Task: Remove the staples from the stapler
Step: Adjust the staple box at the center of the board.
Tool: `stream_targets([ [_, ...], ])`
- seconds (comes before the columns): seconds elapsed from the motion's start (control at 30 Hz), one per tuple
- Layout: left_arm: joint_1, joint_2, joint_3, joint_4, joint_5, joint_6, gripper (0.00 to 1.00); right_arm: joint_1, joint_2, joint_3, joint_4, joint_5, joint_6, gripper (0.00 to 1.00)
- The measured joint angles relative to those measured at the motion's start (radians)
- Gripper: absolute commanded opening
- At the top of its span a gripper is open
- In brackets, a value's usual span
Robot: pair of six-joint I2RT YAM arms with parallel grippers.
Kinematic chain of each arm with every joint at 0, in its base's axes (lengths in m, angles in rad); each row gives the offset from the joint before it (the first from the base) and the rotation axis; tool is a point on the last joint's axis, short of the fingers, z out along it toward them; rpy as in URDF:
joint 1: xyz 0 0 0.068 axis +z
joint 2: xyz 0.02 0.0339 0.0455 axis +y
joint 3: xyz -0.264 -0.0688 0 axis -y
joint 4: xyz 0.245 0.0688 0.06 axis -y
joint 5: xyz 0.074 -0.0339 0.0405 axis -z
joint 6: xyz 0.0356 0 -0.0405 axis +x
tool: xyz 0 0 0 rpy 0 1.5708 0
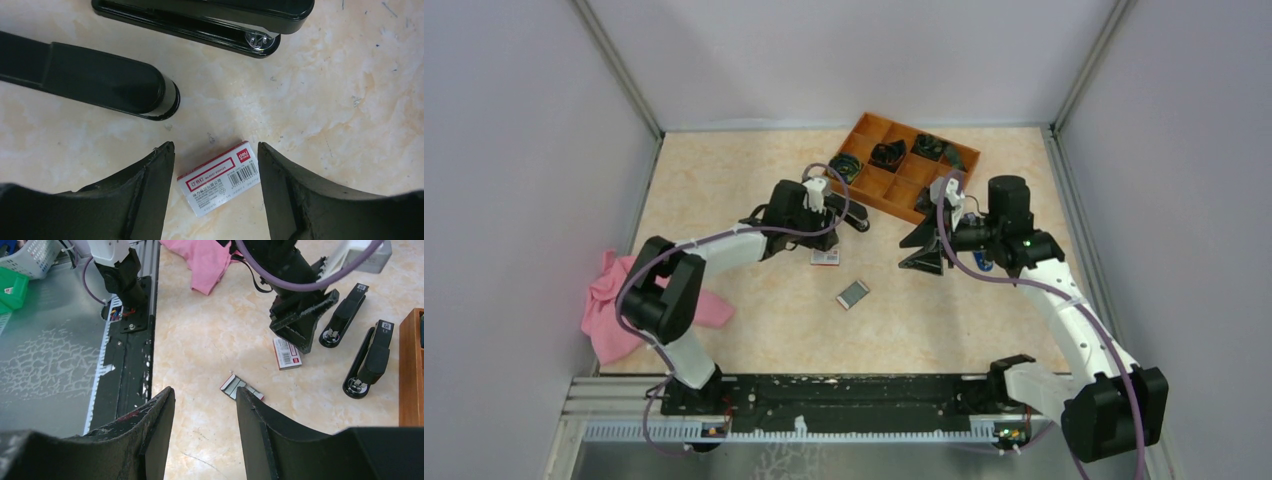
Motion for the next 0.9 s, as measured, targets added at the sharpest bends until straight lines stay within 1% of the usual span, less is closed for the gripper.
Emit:
stream_targets([
  [0.1,-0.003,0.055,0.041,-0.033,0.010,0.015,0.66,0.000,-0.001,0.000,0.002,-0.001,0.003,0.49],
  [0.23,-0.003,0.089,0.064,-0.079,0.018,0.031,0.65,0.000,-0.002,0.000,0.003,-0.003,0.003,0.49],
  [0.47,-0.005,0.161,0.135,-0.123,0.045,0.043,0.58,0.000,-0.002,0.000,0.003,-0.003,0.003,0.49],
  [0.63,-0.005,0.165,0.138,-0.132,0.060,0.040,0.53,0.000,-0.002,0.000,0.003,-0.003,0.003,0.49],
  [0.8,-0.005,0.165,0.138,-0.144,0.082,0.032,0.45,0.000,-0.002,0.000,0.003,-0.003,0.003,0.49],
  [0.9,-0.008,0.162,0.133,-0.146,0.099,0.026,0.44,0.000,-0.002,0.000,0.003,-0.003,0.003,0.49],
])
